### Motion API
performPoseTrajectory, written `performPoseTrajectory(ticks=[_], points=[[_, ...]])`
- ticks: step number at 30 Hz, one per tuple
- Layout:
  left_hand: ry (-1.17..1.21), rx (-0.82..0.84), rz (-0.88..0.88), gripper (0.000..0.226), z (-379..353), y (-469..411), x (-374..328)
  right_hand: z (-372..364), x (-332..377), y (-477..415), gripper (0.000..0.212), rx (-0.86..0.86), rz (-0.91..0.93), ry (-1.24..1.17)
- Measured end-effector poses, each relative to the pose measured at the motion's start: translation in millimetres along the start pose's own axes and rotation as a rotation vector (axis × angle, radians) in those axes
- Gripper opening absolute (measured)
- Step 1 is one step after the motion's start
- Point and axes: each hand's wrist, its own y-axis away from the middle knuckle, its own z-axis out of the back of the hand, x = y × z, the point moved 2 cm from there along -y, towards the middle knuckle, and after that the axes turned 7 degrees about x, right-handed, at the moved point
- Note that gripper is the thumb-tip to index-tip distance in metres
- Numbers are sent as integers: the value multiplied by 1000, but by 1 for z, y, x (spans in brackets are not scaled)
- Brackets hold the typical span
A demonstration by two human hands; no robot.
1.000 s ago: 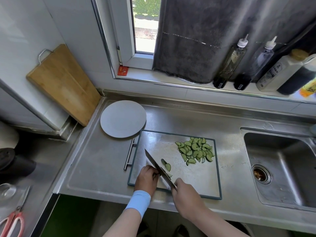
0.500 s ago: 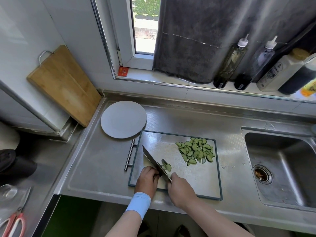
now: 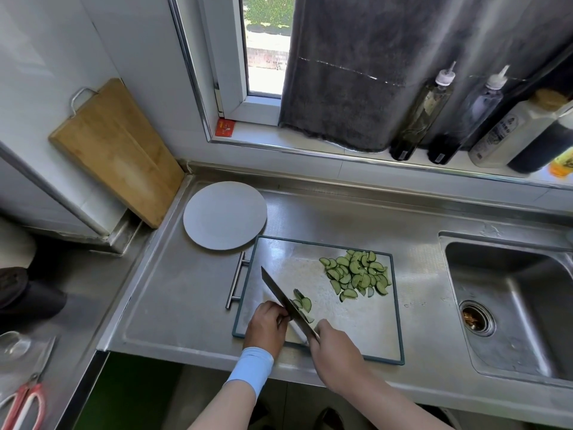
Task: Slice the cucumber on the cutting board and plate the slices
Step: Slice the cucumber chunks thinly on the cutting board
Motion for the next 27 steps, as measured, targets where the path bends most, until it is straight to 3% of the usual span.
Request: performPoseTrajectory(ticks=[27], points=[[-14,-20,-16,10,3,3,-3,0,11,-18,18,27,-26,-26]])
